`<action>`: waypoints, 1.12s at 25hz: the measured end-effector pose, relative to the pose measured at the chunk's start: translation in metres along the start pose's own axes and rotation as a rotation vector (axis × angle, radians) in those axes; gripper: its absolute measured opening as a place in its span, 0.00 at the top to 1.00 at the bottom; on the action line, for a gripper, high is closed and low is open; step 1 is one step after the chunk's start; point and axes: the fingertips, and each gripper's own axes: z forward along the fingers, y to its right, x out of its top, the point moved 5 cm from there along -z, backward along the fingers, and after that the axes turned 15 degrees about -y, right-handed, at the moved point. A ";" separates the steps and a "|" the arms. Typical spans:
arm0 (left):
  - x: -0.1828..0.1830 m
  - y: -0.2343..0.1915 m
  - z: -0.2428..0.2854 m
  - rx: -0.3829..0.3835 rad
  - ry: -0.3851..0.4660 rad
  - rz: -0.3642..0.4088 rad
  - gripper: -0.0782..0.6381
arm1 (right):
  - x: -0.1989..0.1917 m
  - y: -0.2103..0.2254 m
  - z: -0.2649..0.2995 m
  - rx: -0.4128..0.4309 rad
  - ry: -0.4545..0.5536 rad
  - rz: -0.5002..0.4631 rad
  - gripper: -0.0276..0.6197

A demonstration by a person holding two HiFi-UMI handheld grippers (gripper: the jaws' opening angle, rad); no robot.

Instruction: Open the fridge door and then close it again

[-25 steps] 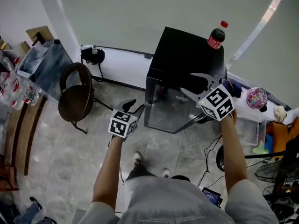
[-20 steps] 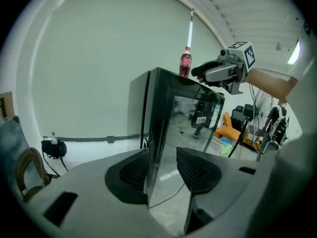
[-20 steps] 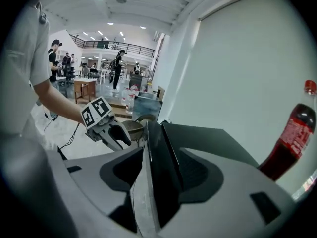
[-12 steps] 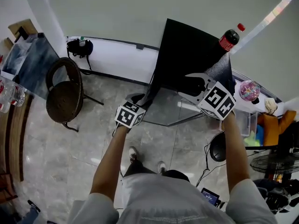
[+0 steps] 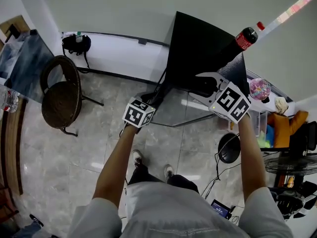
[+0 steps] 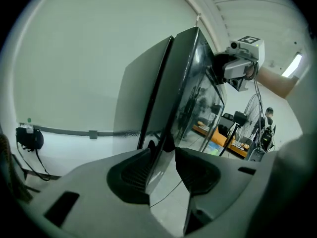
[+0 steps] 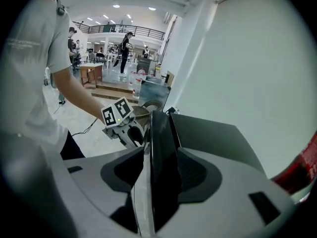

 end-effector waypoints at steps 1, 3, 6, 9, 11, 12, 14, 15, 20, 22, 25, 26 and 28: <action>0.000 0.000 0.001 -0.001 0.002 0.003 0.68 | -0.001 0.001 0.001 -0.005 0.006 0.006 0.63; 0.001 0.001 0.002 0.007 0.001 0.013 0.69 | -0.002 0.003 0.001 -0.020 0.017 0.010 0.66; 0.000 0.001 0.003 0.010 0.000 0.003 0.69 | -0.003 0.003 0.003 -0.022 0.023 -0.001 0.66; -0.001 0.002 0.001 0.000 0.016 -0.020 0.71 | -0.003 0.003 0.002 0.008 0.018 -0.002 0.68; -0.003 0.001 0.000 -0.006 0.029 -0.038 0.71 | -0.003 0.002 0.002 0.018 0.020 -0.003 0.68; -0.004 0.001 -0.001 -0.006 0.033 -0.047 0.71 | -0.002 0.001 0.002 0.016 0.022 -0.007 0.68; -0.005 0.002 -0.002 0.005 0.041 -0.060 0.71 | -0.003 0.000 0.002 0.007 0.027 -0.020 0.68; -0.005 0.003 -0.002 0.014 0.045 -0.065 0.71 | -0.003 -0.001 0.002 0.004 0.028 -0.026 0.68; -0.005 0.005 -0.003 0.041 0.039 -0.073 0.71 | -0.003 -0.002 0.000 0.006 0.038 -0.041 0.68; -0.005 0.006 -0.001 0.050 0.037 -0.079 0.71 | -0.005 -0.001 0.001 0.008 0.041 -0.046 0.68; -0.005 0.008 0.000 0.058 0.033 -0.088 0.71 | -0.007 -0.001 0.001 0.008 0.046 -0.052 0.68; -0.004 0.007 0.000 0.056 0.031 -0.089 0.71 | -0.007 -0.001 0.001 0.003 0.047 -0.056 0.68; -0.005 0.007 -0.002 0.047 0.023 -0.087 0.71 | -0.005 -0.003 0.000 -0.007 0.052 -0.066 0.68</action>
